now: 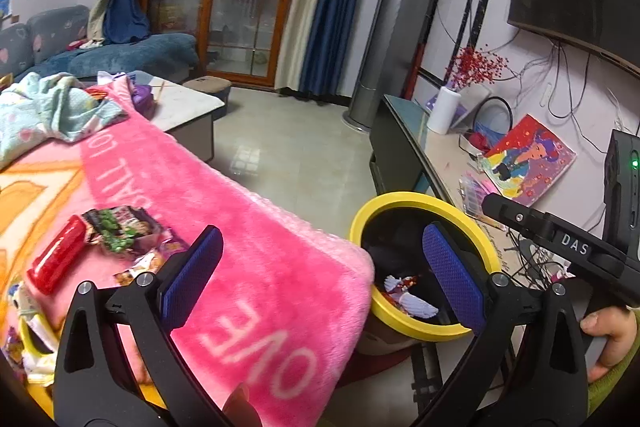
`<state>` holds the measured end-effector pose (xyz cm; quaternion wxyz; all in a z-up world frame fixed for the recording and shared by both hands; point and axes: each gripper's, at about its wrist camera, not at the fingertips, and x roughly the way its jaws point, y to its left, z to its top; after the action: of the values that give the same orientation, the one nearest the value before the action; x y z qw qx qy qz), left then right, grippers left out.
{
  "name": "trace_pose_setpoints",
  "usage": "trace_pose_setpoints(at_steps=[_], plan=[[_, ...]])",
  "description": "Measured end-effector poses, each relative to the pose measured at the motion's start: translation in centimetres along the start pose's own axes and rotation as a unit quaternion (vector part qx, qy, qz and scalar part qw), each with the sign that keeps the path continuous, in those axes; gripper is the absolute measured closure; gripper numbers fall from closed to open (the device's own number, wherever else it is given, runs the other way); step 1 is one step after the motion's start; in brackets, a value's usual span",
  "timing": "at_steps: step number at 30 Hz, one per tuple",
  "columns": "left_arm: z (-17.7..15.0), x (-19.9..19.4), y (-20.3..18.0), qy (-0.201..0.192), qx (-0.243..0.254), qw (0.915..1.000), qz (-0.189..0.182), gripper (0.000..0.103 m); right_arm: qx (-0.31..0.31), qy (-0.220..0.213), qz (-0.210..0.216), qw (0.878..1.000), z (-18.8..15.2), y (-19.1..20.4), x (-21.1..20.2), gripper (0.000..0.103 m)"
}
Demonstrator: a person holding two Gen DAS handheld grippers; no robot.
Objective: Collect trash
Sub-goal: 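Move both open tools back over the remaining wrappers on the blanket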
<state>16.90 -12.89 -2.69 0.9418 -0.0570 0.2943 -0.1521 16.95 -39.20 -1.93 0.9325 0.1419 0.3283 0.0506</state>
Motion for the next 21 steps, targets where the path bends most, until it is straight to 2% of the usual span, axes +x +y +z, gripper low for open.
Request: trace_pose_setpoints(at_steps=[21], plan=[[-0.5,-3.8,5.2,-0.035,-0.040,0.9969,0.058,0.011,-0.087,0.020,0.051,0.995,-2.3,7.8,0.0,0.017]])
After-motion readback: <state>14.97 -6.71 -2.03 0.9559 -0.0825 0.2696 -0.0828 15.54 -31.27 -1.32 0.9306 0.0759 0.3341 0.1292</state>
